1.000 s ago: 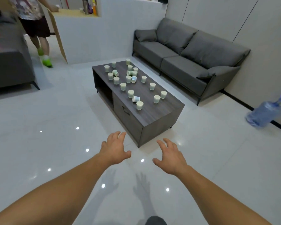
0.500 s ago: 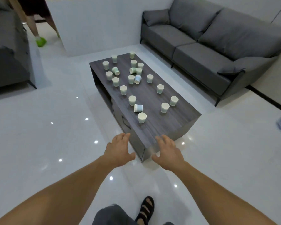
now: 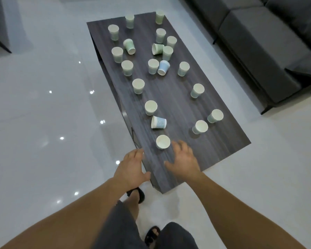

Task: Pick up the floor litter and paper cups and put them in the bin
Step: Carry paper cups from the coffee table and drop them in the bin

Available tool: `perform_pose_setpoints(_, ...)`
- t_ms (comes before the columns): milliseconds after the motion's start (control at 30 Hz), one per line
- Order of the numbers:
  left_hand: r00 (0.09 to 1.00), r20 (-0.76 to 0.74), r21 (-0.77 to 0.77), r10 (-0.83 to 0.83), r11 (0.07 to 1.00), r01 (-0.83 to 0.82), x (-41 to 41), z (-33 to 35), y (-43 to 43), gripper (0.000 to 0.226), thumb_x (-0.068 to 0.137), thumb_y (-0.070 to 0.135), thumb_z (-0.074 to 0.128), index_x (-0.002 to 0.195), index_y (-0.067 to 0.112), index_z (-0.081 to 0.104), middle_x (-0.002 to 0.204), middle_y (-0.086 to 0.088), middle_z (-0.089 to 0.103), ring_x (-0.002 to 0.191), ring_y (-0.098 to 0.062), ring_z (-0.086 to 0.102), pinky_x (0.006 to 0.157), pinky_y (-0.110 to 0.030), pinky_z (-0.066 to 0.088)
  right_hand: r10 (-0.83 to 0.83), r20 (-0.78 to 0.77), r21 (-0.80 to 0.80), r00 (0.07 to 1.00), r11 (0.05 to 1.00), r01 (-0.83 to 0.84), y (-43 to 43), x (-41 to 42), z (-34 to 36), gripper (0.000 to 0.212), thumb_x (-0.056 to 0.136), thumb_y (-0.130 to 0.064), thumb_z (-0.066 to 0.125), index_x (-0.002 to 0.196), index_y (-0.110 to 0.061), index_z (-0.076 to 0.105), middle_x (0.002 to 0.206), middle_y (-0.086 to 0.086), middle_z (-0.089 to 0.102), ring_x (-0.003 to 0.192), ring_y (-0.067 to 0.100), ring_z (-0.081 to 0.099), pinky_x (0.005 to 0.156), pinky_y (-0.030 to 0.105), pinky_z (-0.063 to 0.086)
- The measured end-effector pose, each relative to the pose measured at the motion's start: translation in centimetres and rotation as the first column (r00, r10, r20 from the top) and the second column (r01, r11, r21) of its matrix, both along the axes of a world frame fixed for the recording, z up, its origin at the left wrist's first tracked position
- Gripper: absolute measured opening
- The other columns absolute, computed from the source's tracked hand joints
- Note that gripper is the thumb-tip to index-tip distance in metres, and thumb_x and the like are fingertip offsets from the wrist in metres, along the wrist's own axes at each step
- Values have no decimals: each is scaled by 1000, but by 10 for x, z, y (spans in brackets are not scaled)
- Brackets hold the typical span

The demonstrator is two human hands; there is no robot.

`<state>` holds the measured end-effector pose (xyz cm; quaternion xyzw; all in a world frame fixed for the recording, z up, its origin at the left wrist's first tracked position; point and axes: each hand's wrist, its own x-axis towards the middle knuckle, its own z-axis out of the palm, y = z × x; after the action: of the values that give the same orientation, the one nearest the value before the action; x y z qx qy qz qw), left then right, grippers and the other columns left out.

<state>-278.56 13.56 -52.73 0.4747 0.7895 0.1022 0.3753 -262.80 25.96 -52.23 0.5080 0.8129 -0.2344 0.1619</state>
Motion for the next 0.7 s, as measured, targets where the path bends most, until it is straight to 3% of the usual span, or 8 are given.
perform_pose_setpoints(267,992,101,-77,71,995,-64,-39,-106,68,90,78,41,70,150,27,18,153,3,27,137,-17,29,111,-34,34,157,68,-37,985,987,-155,73,-65,-130,81,84,-40,65,150,-31,19,158,3,11,141,31,19,102,49,42)
perform_pose_setpoints(367,985,122,-72,119,991,-111,-41,-129,76,90,78,41,71,150,29,18,151,5,29,136,-15,30,111,-32,34,165,76,-103,983,982,-156,82,-69,-154,75,87,-33,66,149,-28,24,156,5,18,139,31,26,102,46,43)
perform_pose_setpoints(500,979,158,-63,131,991,-122,-34,-147,86,97,75,48,72,151,28,14,153,5,26,139,-15,26,112,-36,33,-86,-171,-188,981,981,53,86,-71,-155,74,85,-41,65,148,-23,29,144,3,36,126,24,44,95,37,43)
perform_pose_setpoints(600,952,231,32,202,976,-215,-26,-149,101,91,71,46,75,146,26,27,145,7,38,132,-12,35,106,-32,38,-85,-304,-346,949,938,-27,92,-77,-137,85,83,-54,62,152,-24,23,148,1,38,128,18,45,99,33,42)
perform_pose_setpoints(700,927,268,101,261,950,-296,-29,-147,113,71,70,45,77,132,31,42,124,11,52,113,-9,48,91,-25,45,-89,-340,-486,936,869,-93,110,-79,-124,88,79,-68,53,151,-27,24,145,-2,45,129,15,46,106,39,42)
